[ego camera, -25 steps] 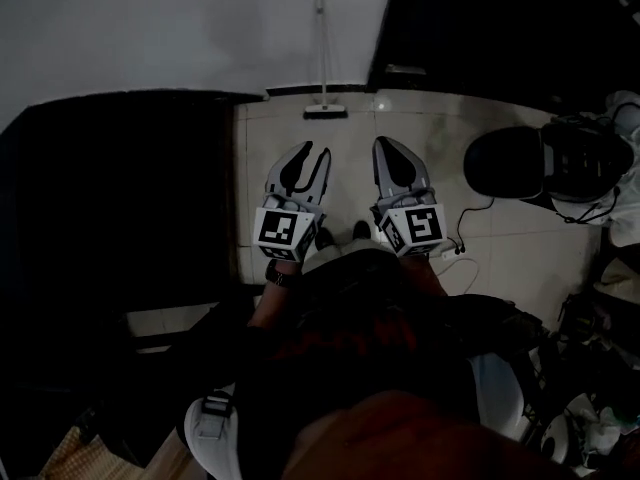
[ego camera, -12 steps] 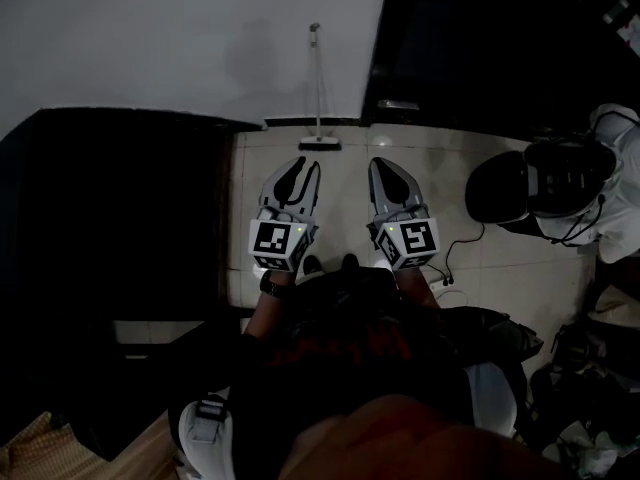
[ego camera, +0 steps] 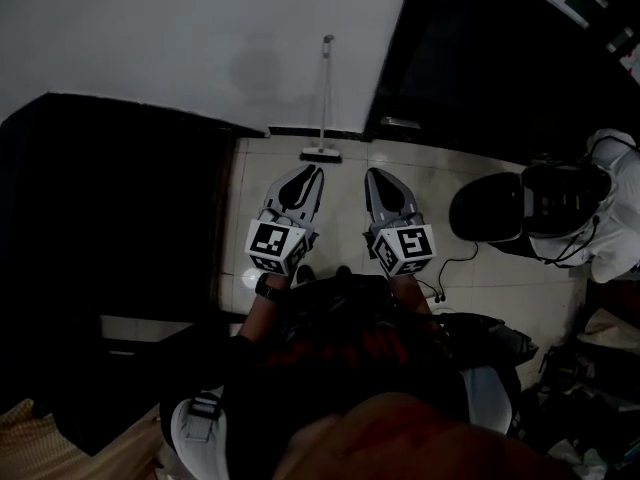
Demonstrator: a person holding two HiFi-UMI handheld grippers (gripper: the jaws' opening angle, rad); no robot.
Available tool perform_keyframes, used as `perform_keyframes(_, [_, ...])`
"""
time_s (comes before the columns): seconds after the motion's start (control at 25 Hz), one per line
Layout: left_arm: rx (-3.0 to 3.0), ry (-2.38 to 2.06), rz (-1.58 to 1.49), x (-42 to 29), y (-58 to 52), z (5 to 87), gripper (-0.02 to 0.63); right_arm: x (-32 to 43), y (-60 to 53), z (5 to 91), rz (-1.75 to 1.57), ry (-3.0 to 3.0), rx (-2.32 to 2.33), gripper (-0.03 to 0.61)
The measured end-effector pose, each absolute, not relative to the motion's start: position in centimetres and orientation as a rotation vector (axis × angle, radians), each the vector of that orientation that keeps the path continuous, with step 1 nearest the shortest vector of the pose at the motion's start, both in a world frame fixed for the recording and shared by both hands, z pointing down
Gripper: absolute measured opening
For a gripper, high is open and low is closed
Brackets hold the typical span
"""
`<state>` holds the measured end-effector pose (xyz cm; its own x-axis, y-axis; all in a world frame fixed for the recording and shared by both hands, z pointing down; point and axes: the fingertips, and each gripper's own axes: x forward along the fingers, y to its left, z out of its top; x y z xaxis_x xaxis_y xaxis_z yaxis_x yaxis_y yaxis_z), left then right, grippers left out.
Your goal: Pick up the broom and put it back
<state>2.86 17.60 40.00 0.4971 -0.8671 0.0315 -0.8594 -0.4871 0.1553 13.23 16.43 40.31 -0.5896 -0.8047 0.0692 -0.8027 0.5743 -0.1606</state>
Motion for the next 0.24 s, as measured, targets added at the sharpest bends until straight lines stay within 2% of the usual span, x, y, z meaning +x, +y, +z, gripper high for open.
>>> perform_keyframes(0.24, [2.583, -1.462, -0.020, 2.79, 17.35, 40.85, 0.050, 12.31, 16.11, 40.61, -0.285, 2.803, -1.411, 0.000])
